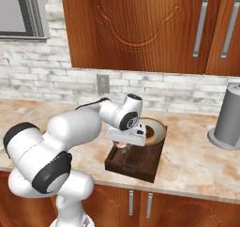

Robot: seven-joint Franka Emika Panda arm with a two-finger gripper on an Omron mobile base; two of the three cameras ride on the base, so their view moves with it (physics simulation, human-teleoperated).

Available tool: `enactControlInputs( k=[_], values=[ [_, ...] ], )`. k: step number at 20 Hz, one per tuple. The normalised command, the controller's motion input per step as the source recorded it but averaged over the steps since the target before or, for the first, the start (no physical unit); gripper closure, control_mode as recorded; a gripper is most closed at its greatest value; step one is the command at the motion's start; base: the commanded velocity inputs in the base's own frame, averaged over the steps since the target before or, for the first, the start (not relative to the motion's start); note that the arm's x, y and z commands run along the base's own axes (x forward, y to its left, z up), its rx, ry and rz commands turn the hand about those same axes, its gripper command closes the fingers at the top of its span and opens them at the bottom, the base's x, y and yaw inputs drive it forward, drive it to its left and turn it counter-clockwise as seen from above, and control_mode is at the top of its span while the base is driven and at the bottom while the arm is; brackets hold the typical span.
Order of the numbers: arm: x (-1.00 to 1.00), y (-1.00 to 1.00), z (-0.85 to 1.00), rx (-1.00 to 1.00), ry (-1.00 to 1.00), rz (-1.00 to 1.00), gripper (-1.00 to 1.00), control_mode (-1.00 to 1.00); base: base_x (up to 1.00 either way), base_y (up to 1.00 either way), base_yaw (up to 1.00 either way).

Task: Place the bowl with donut and the cupcake onto the tray.

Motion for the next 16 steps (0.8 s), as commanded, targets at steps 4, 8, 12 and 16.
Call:
enactControlInputs(
  k=[4,8,12,16],
  values=[
    [0.00,-0.32,0.00,0.00,0.00,0.00,1.00,-1.00,0.00,0.00,0.00],
    [0.00,-0.26,0.00,0.00,0.00,0.00,1.00,-1.00,0.00,0.00,0.00],
    [0.00,-0.18,-0.06,0.00,0.00,0.00,1.00,-1.00,0.00,0.00,0.00],
    [0.00,-0.14,-0.13,0.00,0.00,0.00,1.00,-1.00,0.00,0.00,0.00]
  ],
)
